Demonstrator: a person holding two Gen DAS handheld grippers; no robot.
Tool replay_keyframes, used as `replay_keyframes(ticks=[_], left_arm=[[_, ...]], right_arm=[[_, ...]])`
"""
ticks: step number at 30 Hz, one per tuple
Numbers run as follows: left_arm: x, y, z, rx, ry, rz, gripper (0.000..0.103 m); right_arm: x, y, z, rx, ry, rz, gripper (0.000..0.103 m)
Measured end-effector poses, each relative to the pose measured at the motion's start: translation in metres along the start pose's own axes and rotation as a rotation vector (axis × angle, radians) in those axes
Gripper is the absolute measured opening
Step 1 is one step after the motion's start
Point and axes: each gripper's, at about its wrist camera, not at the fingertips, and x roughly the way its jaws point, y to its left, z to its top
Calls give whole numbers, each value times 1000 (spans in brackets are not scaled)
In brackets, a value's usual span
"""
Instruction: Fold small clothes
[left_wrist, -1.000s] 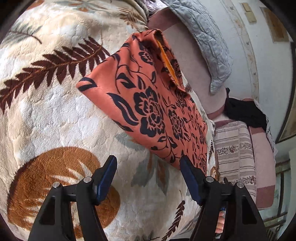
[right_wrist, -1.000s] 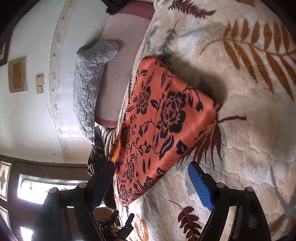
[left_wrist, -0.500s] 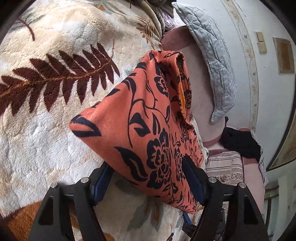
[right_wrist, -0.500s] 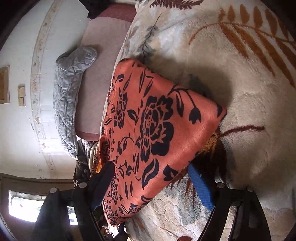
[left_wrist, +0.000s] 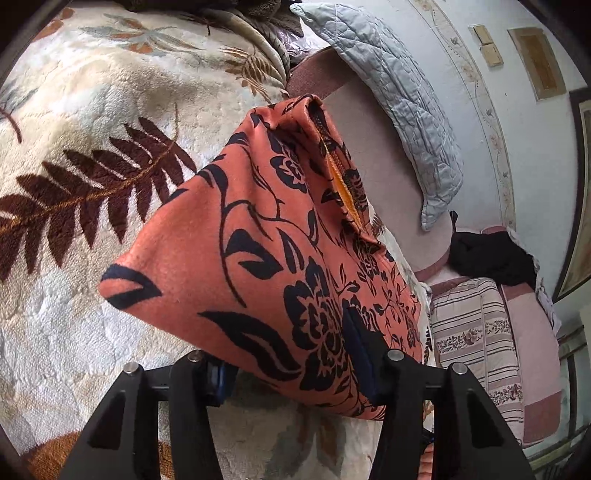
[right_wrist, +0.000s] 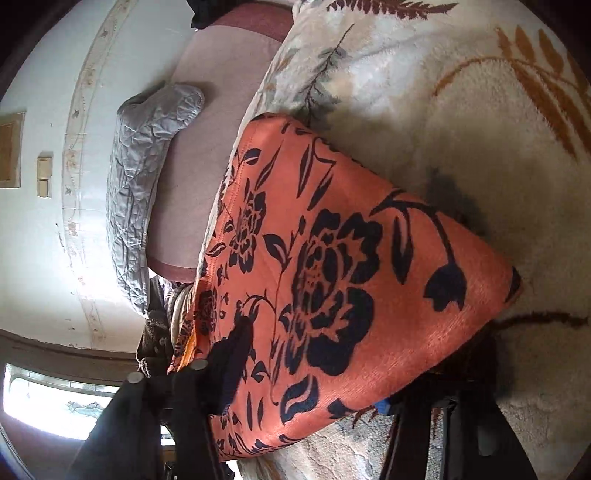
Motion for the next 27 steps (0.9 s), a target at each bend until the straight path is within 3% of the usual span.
replay_keyframes(ticks=[1, 8, 15, 19, 23, 25, 27], left_arm=[[2, 1, -1, 1, 4, 10, 53], [8, -1, -4, -3, 45, 22, 74], [5, -9, -6, 46, 12, 8, 72], [7, -7, -4, 48, 6, 27, 50], [12, -4, -2, 17, 14, 31, 50], [15, -3, -2, 8, 24, 36, 61], [16, -3, -2, 3, 22, 35, 62]], right_arm=[[0, -3, 1, 10, 2, -7, 39], [0, -7, 1, 25, 9, -4, 38], [1, -8, 1, 10, 20, -7, 38], [2, -7, 1, 16, 21, -5, 39], [3, -6, 2, 8, 17, -10, 39], [4, -4, 1, -2, 14, -12, 39], [5, -2, 0, -15, 12, -14, 39]])
